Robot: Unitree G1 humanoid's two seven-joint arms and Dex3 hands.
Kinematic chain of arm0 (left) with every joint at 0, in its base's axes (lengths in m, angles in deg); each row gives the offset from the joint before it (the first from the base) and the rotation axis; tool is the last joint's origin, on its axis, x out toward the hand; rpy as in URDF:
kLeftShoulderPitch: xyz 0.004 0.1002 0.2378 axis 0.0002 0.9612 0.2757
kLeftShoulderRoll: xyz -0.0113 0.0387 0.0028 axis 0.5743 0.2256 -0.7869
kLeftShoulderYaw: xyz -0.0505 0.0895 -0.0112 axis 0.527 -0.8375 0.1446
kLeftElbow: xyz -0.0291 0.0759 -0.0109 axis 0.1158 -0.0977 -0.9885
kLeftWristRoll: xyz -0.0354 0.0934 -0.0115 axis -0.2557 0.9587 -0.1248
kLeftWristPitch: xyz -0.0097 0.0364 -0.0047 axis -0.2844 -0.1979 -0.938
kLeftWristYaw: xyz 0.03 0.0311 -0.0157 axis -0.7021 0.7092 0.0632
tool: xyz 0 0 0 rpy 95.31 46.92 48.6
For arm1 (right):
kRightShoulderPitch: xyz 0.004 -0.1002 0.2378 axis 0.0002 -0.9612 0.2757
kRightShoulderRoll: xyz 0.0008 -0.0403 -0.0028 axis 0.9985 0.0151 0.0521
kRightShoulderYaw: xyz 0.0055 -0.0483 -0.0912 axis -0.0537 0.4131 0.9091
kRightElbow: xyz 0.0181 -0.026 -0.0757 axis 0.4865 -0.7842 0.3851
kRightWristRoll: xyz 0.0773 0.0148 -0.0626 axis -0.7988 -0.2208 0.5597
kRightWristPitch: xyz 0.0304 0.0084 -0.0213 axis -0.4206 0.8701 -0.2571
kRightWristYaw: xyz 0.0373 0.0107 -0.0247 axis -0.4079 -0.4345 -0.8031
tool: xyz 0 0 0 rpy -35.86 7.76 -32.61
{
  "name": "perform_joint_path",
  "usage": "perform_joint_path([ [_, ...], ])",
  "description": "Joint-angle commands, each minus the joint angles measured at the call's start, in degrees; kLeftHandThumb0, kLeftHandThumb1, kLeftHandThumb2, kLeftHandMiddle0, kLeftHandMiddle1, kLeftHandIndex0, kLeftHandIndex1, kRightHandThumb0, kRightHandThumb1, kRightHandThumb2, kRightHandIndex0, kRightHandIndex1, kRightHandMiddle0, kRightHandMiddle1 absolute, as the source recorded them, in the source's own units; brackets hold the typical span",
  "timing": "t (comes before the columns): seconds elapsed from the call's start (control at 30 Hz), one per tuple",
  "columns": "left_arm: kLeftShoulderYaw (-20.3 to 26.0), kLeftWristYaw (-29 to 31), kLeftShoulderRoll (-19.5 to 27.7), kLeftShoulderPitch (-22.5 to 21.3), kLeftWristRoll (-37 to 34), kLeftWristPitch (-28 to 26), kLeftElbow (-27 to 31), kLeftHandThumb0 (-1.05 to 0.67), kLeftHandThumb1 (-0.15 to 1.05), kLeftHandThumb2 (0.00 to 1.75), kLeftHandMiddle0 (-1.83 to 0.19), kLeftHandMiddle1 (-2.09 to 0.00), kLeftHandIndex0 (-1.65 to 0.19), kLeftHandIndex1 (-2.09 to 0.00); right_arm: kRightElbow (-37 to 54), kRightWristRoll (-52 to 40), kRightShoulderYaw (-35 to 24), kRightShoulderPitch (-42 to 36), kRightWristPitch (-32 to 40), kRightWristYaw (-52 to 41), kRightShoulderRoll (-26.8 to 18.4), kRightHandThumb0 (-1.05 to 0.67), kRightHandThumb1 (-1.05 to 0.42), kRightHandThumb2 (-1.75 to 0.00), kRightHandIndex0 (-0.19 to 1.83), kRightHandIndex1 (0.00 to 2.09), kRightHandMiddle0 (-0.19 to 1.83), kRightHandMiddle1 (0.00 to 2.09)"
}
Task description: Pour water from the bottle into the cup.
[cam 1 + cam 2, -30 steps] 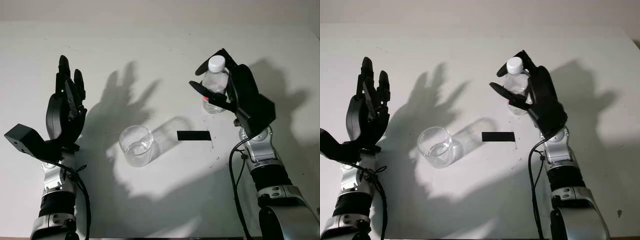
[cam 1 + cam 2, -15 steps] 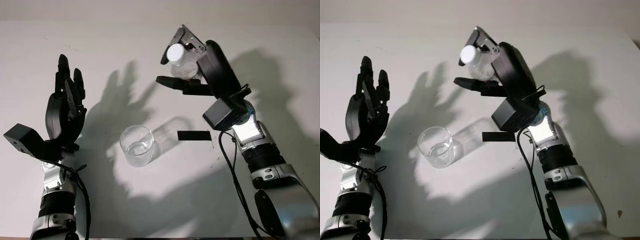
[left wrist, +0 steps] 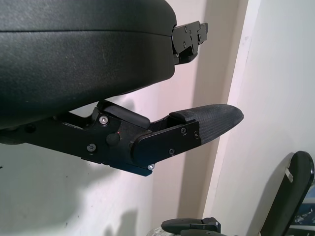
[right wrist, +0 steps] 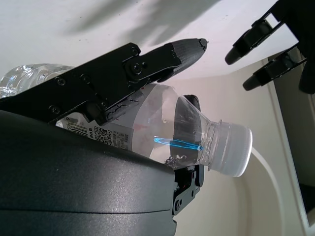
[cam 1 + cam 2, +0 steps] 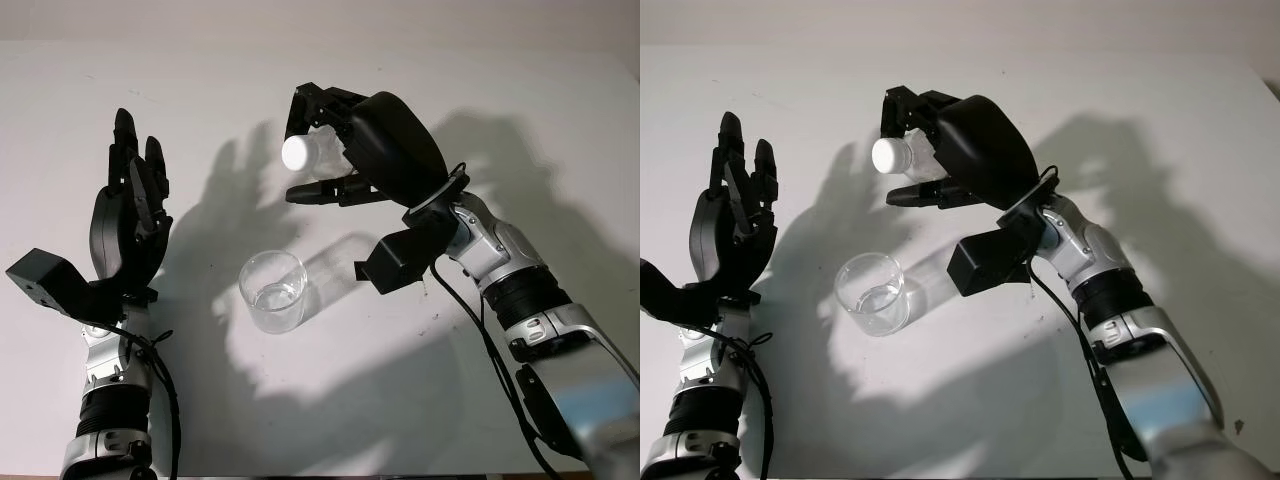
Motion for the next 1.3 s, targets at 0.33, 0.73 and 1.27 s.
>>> perform_joint_path([
  [0.33,0.14,0.14,0.18,0.59,0.36,0.56,-0.2,-0.71,1.05,0.7,0.19,0.0,0.19,0.0,-1.96,10.13,6.99,4.37,-2.98,16.29,-3.62,-0.44,-1.05,-0.2,1.28,2.09,1.08,2.09],
  [0.73,0.54,1.14,0.16,0.08,-0.48,0.02,-0.44,-0.71,1.05,0.68,0.19,0.0,0.19,0.0,0.35,22.9,15.45,7.02,0.19,33.21,-5.98,-0.51,-1.05,-0.28,1.32,2.09,1.08,2.09],
  [1.27,0.21,0.29,-0.23,0.3,0.26,0.85,-0.64,-0.71,1.05,0.68,0.19,0.0,0.19,0.0,1.77,27.68,20.52,9.29,3.05,37.97,-7.36,-0.53,-1.05,-0.17,1.22,2.09,0.66,1.99],
])
